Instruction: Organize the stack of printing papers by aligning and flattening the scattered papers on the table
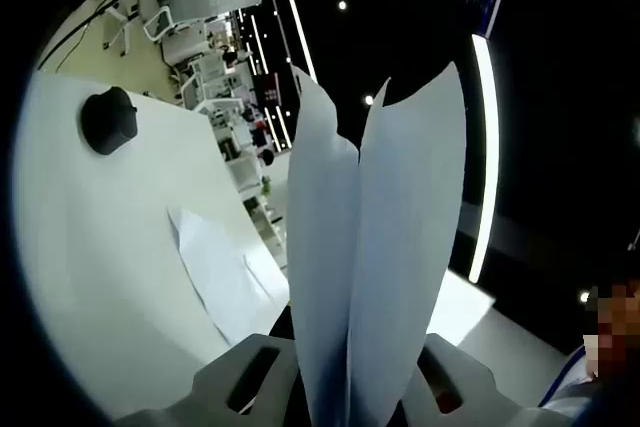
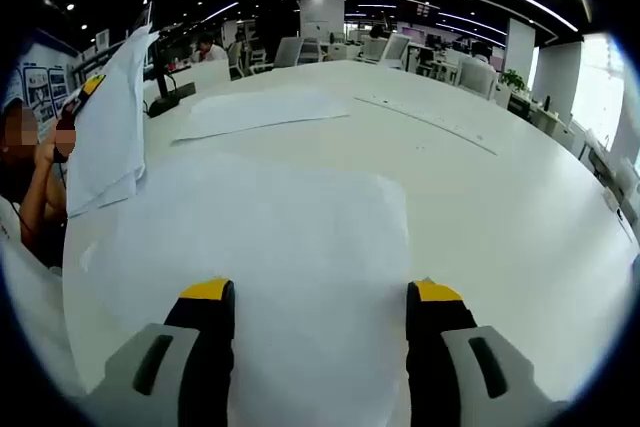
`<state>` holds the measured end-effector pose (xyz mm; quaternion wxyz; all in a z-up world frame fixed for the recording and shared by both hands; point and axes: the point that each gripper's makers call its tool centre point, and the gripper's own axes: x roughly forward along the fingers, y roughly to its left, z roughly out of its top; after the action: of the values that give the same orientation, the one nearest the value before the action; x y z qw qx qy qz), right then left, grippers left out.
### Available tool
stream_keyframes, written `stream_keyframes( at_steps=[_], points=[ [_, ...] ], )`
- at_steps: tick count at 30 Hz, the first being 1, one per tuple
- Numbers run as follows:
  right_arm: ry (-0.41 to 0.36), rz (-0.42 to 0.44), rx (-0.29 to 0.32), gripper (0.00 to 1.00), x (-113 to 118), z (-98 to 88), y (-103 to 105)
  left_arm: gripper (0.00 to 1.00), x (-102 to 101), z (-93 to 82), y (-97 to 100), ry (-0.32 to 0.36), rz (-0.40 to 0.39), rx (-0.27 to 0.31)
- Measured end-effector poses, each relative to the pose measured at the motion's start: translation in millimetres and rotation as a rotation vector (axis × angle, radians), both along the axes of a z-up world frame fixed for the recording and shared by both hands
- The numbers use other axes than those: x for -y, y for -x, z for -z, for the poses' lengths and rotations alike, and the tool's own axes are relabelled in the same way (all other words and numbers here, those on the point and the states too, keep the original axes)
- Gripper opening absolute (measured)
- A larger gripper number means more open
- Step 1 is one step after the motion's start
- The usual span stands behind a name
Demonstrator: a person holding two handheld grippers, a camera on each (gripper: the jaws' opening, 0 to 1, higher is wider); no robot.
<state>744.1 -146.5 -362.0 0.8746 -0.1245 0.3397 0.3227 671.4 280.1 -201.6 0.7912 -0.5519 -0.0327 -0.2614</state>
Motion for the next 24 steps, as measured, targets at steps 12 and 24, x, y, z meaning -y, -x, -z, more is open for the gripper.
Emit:
stream_keyframes(
  at_steps=[12, 24],
  points=[
    [-0.003, -0.012, -0.007, 0.49, 0.2, 1.5, 3.3, 0.06, 0.6, -1.0, 1.6, 0.003, 0.001, 0.004],
    [-0.058, 0.026, -0.118, 0.19, 2.5, 0.0, 9.1, 0.06, -0.2, -2.3, 2.5, 0.005, 0.002, 0.01]
  ],
)
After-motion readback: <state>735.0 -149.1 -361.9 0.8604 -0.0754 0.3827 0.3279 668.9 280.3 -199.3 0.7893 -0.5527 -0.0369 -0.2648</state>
